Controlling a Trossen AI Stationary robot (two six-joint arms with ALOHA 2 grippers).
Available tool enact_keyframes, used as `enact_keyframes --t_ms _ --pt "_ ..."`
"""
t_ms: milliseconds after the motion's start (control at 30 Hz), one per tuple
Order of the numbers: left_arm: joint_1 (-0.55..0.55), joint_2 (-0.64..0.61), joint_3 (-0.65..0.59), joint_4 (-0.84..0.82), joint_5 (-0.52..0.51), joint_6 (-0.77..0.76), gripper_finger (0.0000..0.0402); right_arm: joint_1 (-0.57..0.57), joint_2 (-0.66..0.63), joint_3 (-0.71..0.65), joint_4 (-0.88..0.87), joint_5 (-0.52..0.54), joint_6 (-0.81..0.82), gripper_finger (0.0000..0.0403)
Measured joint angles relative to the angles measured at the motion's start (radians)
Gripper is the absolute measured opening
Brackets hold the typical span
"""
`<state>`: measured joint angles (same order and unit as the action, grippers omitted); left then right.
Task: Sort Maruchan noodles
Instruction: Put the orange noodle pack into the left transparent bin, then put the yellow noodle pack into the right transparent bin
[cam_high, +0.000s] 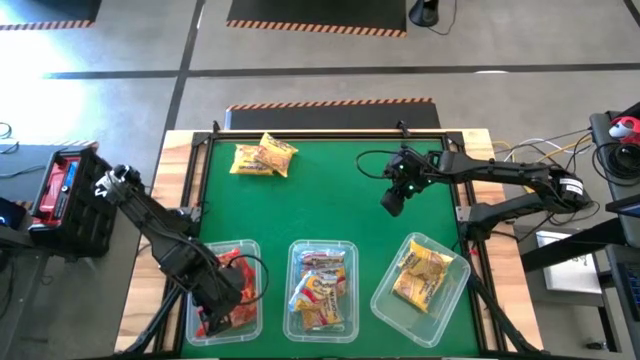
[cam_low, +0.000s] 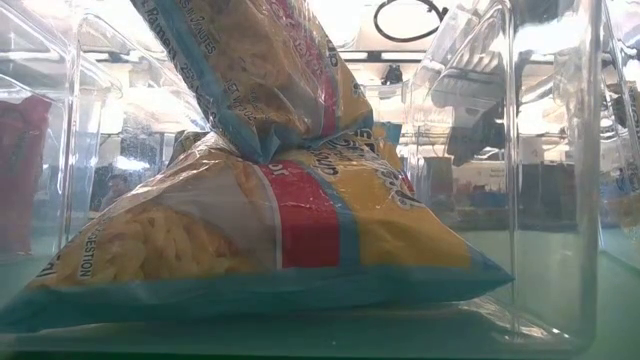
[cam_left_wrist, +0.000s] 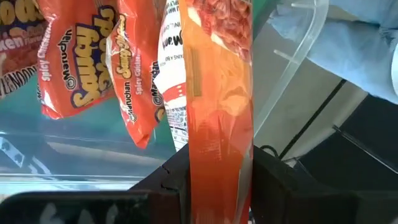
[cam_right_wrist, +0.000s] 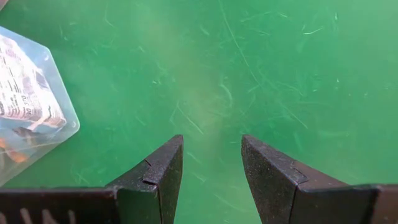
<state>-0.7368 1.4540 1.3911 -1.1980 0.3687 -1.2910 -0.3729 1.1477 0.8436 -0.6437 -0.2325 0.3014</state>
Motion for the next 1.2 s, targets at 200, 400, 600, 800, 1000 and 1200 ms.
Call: enact_keyframes --t_ms 200,400,600,800,1000,1200 --pt "0.002 0.000 -0.007 0.047 -0.047 -0.001 0.0098 0.000 0.000 0.000 0.000 0.000 -0.015 0.0153" --pt "0.002 0.011 -0.011 0.045 -0.117 -0.026 0.0100 0.000 0.000 0.000 0.000 0.000 -0.016 0.0153" --pt "-0.002 0.016 -0.012 0.045 -0.102 -0.028 0.0122 0.000 0.000 0.000 -0.010 0.000 -0.014 0.0153" --pt "-0.003 0.016 -0.012 -0.010 -0.039 -0.025 0.0144 0.000 0.000 0.000 -0.037 0.000 -0.016 0.0153" --pt "0.034 0.016 -0.012 -0.054 -0.235 -0.027 0.0146 -0.007 0.000 0.000 -0.036 0.000 -0.033 0.0153" --pt "0.131 0.012 -0.013 -0.138 -0.372 0.001 0.0146 -0.050 0.000 0.000 -0.037 -0.001 -0.033 0.0153"
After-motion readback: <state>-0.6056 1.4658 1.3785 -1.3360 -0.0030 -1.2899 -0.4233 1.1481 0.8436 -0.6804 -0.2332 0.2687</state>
